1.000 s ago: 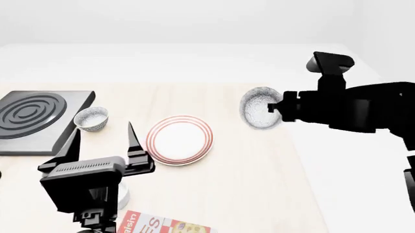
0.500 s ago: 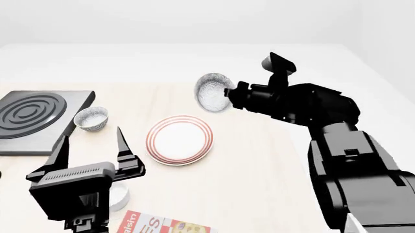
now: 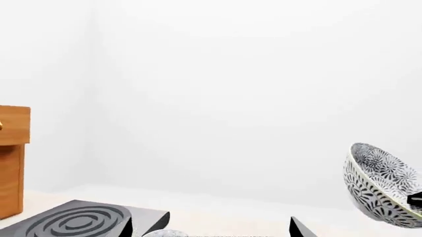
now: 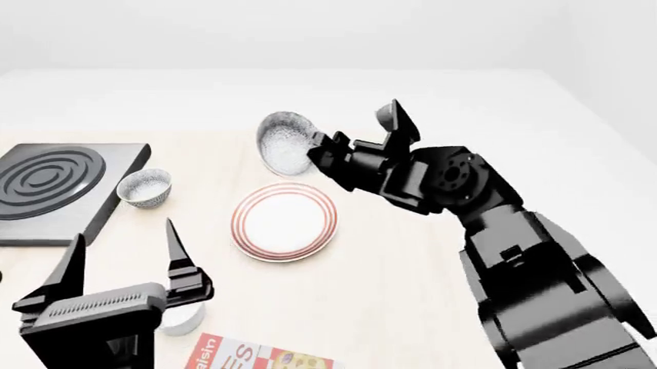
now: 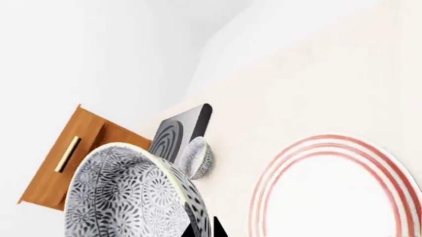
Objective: Pick the akita bowl next to the cookies box and place it on the plate.
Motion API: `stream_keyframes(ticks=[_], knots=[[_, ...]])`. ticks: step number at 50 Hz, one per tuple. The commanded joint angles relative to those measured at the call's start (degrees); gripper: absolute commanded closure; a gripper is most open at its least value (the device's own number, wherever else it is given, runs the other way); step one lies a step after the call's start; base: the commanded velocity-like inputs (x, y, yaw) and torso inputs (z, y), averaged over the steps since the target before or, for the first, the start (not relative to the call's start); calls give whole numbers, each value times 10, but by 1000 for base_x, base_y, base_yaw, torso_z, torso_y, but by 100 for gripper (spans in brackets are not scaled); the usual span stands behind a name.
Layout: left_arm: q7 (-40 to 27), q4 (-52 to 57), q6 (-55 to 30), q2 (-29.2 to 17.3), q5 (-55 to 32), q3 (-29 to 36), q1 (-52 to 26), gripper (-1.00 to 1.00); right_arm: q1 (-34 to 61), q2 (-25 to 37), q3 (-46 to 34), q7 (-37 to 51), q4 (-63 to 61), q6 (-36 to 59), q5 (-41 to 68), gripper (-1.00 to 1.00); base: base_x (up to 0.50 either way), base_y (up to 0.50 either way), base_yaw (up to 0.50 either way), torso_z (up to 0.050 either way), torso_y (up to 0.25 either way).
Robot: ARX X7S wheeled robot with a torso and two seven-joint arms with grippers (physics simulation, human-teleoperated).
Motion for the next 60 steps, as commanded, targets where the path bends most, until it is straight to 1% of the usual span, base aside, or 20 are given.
stream_keyframes(ticks=[1, 3, 4, 5, 6, 16, 22, 26, 27, 32, 40, 43, 48, 56, 60], knots=[[29, 3, 32, -1, 12, -12, 32, -100, 29, -8, -475, -29, 0, -106, 588, 100, 0, 0, 0, 0, 0], [34, 7, 35, -5, 7, -10, 36, -100, 44, -15, -647, -58, 0, -120, 759, 100, 0, 0, 0, 0, 0], [34, 7, 35, -5, 7, -10, 36, -100, 49, -17, -733, -68, 0, -124, 819, 100, 0, 0, 0, 0, 0], [41, 6, 42, -7, -1, -10, 38, -100, 52, -18, -780, -76, 0, -122, 835, 100, 0, 0, 0, 0, 0], [41, 4, 39, -7, -1, -10, 34, -100, 52, -18, -787, -80, 0, -121, 839, 100, 0, 0, 0, 21, -244], [36, -6, 35, -5, 3, -8, 26, -100, 45, -18, -753, -73, 0, -116, 791, 100, 0, 0, 0, 21, -246], [36, -8, 36, -5, 3, -5, 27, -100, 41, -18, -745, -72, 0, -117, 776, 100, 0, 0, 0, 21, -245], [37, -8, 37, -4, -1, -5, 28, -100, 42, -18, -756, -68, 0, -119, 791, 100, 0, 0, 0, 21, -246], [41, -5, 42, -3, -20, -10, 30, -100, 44, -18, -754, -70, 0, -117, 788, 100, 0, 0, 0, 16, -184], [46, -3, 40, -6, -26, -7, 32, -100, 45, -18, -723, -71, 0, -110, 747, 100, 0, 0, 0, 0, 0], [46, -4, 42, -8, -28, -7, 31, -100, 44, -18, -695, -68, 0, -102, 708, 100, 0, 0, 0, 0, 0], [44, -6, 48, -8, -19, -6, 30, -100, 42, -18, -669, -63, 0, -97, 673, 100, 0, 0, 0, 0, 0], [38, -11, 54, -5, -18, -12, 28, -100, 37, -18, -626, -57, -1, -89, 617, 100, 0, 0, 0, 15, -242], [35, -14, 58, -2, -15, -10, 30, -100, 39, -18, -642, -54, 0, -98, 640, 100, 0, 0, 0, 16, -250], [35, -14, 59, -2, -16, -9, 33, -100, 40, -18, -631, -39, -1, -105, 642, 100, 0, 0, 0, 16, -250]])
